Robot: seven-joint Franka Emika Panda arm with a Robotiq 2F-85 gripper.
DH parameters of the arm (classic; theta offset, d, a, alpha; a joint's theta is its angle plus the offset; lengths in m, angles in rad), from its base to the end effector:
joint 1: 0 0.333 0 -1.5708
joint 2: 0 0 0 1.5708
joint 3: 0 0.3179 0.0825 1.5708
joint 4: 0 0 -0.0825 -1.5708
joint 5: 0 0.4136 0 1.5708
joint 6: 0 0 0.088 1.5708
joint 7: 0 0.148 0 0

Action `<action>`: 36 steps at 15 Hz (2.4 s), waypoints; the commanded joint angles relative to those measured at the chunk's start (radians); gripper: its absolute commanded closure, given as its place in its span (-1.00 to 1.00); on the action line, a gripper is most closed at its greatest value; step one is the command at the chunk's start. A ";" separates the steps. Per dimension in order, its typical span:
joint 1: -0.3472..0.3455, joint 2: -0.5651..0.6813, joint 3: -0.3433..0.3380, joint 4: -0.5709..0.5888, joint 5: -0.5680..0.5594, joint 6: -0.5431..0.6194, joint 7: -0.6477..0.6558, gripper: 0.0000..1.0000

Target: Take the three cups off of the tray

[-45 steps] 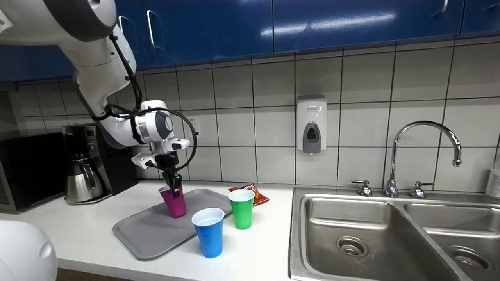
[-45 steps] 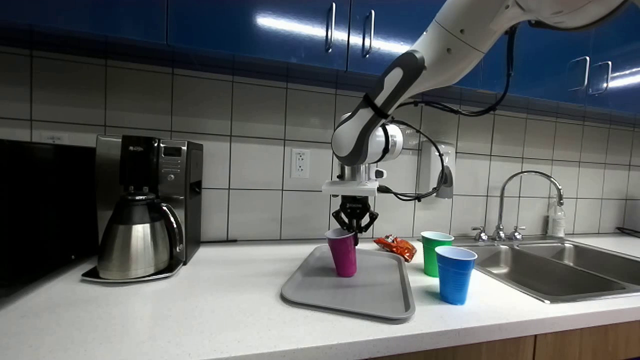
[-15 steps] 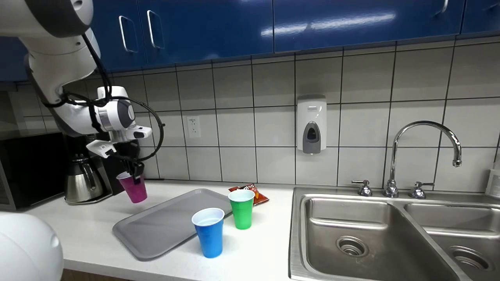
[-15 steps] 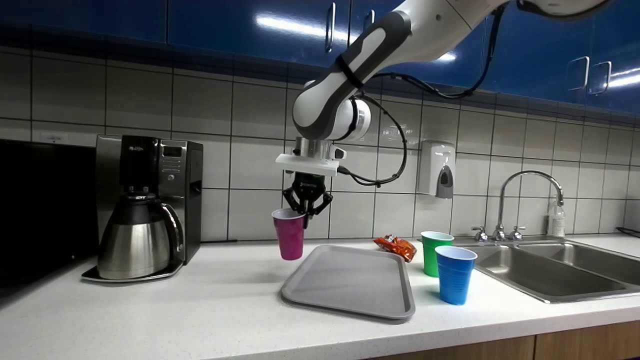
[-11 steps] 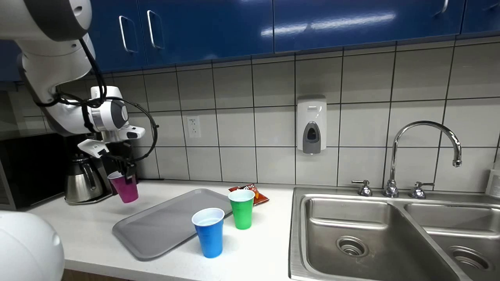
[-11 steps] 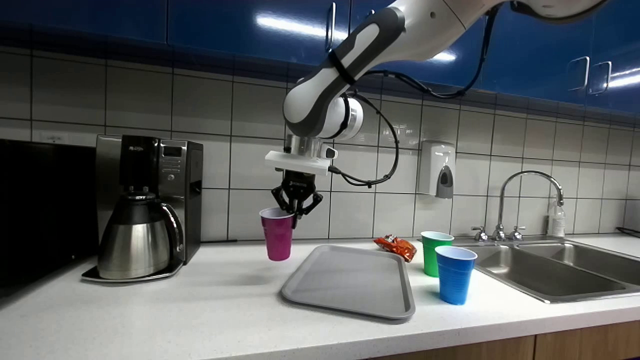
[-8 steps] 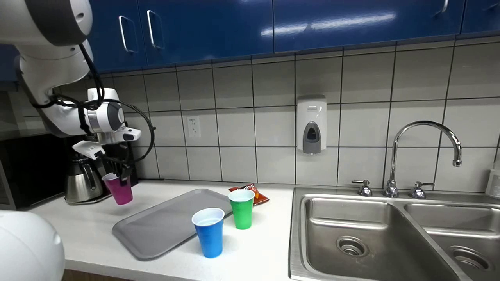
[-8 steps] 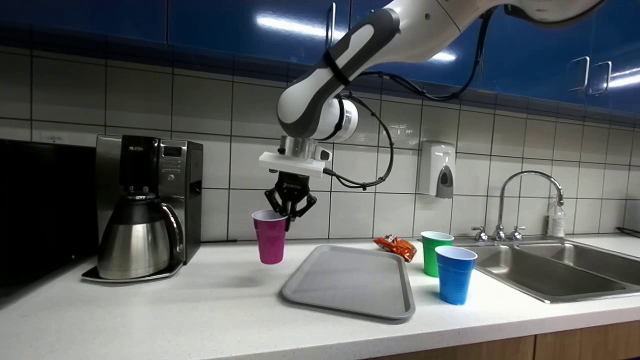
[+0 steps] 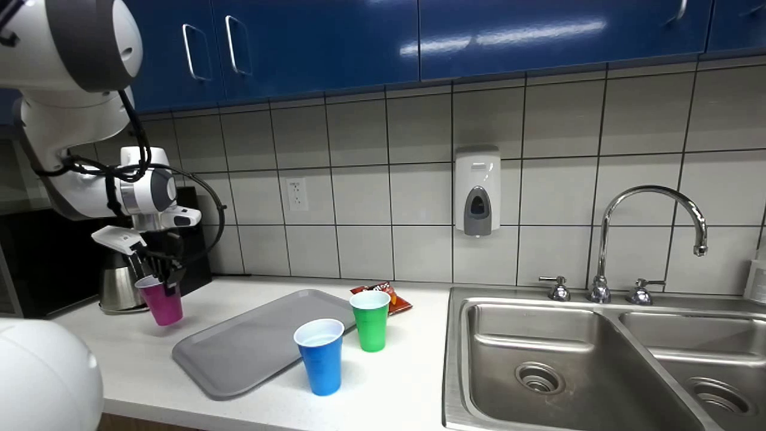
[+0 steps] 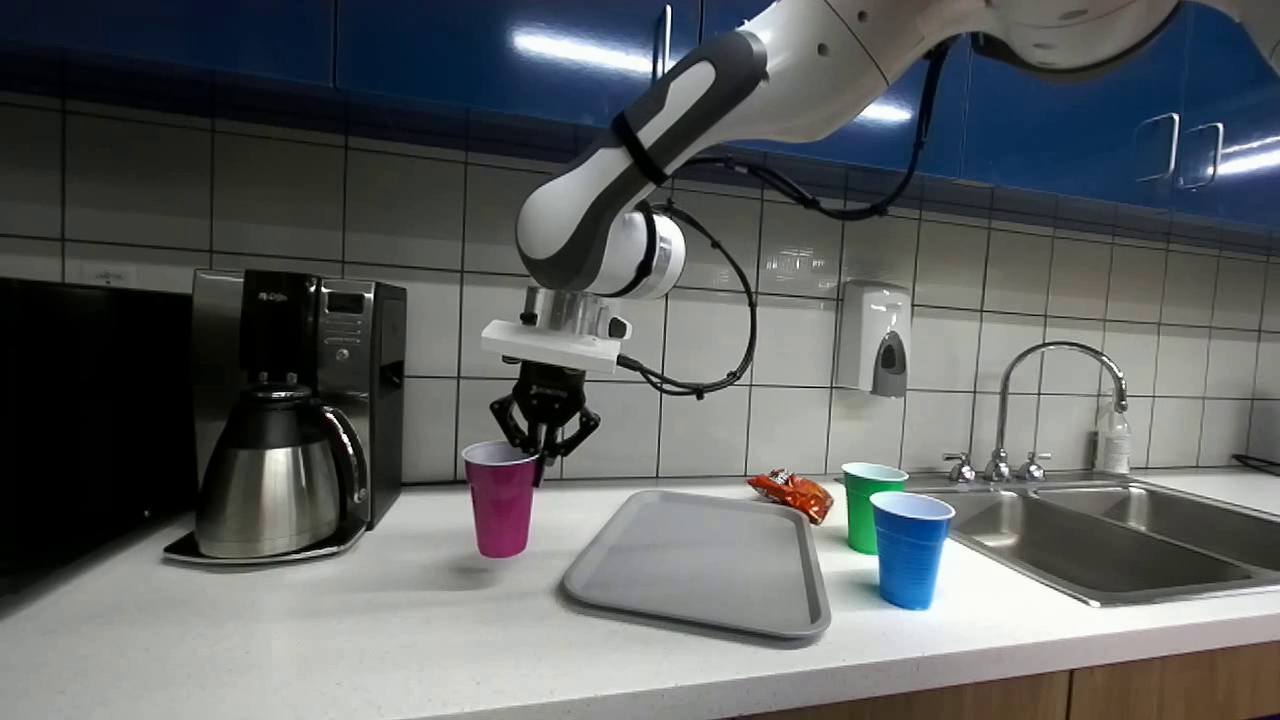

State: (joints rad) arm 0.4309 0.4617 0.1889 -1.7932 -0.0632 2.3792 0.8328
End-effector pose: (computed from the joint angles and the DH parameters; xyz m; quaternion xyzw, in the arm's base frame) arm 0.5706 0.3959 0.2525 -0.9929 0.0972 -0.0380 0.0576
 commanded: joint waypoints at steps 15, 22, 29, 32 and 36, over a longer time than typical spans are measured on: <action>0.023 0.101 0.000 0.082 0.060 -0.041 -0.084 0.41; 0.026 0.090 0.000 0.080 0.067 -0.035 -0.083 -0.58; 0.015 0.042 0.001 0.045 0.077 0.004 -0.085 -1.00; 0.008 0.011 0.001 0.025 0.086 0.022 -0.086 -1.00; -0.010 -0.030 -0.001 -0.006 0.105 0.054 -0.094 -1.00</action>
State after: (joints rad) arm 0.4421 0.4948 0.1856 -1.7352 0.0094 2.4002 0.7751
